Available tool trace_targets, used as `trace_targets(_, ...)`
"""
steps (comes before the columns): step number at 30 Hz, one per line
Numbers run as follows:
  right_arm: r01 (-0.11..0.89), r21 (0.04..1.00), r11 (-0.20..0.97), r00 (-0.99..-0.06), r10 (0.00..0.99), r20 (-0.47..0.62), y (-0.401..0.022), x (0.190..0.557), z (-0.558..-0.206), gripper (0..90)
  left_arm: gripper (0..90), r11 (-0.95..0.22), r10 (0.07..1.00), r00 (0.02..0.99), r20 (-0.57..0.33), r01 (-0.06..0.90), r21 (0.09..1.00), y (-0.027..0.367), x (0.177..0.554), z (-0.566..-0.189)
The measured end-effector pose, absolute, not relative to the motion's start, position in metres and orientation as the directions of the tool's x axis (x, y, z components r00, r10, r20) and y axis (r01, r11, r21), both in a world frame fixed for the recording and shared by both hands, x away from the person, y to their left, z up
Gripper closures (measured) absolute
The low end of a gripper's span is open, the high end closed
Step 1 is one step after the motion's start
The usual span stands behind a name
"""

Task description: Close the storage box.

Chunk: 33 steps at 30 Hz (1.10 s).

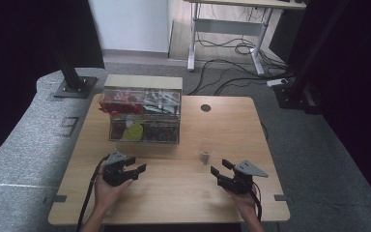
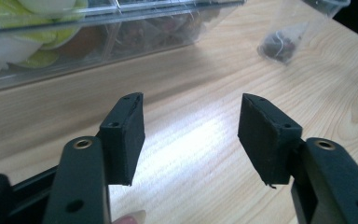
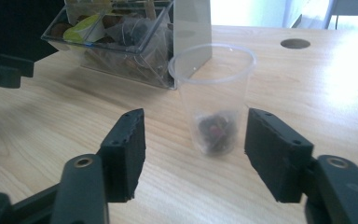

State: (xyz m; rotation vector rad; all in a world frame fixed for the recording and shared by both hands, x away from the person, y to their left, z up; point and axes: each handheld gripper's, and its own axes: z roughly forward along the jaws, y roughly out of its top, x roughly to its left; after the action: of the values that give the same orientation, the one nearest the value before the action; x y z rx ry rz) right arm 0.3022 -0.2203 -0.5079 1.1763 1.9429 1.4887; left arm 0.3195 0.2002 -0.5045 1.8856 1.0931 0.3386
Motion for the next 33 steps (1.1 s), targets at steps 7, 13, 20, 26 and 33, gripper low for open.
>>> trace_targets(7, 0.392, 0.917, 0.072, -0.527, 0.835, 0.159, -0.236, 0.291, -0.521, 33.8, 38.5, -0.191, 0.813, 0.549, -0.195, 0.568, 0.800, 0.200, 0.304, -0.515)
trace_targets(13, 0.441, 0.893, 0.096, -0.490, 0.859, 0.150, -0.252, 0.284, -0.536, 32.6, 37.2, -0.229, 0.834, 0.533, -0.141, 0.567, 0.791, 0.202, 0.291, -0.521)
trace_targets(20, 0.519, 0.850, 0.092, -0.426, 0.890, 0.164, -0.267, 0.280, -0.551, 32.4, 35.6, -0.256, 0.842, 0.527, -0.112, 0.574, 0.778, 0.207, 0.279, -0.534)
trace_targets(26, 0.526, 0.844, 0.102, -0.427, 0.890, 0.158, -0.266, 0.282, -0.551, 32.4, 35.0, -0.297, 0.847, 0.527, -0.071, 0.580, 0.759, 0.209, 0.275, -0.542)
trace_targets(33, 0.526, 0.843, 0.115, -0.431, 0.890, 0.147, -0.264, 0.282, -0.551, 32.4, 35.0, -0.288, 0.848, 0.523, -0.080, 0.582, 0.760, 0.209, 0.276, -0.544)
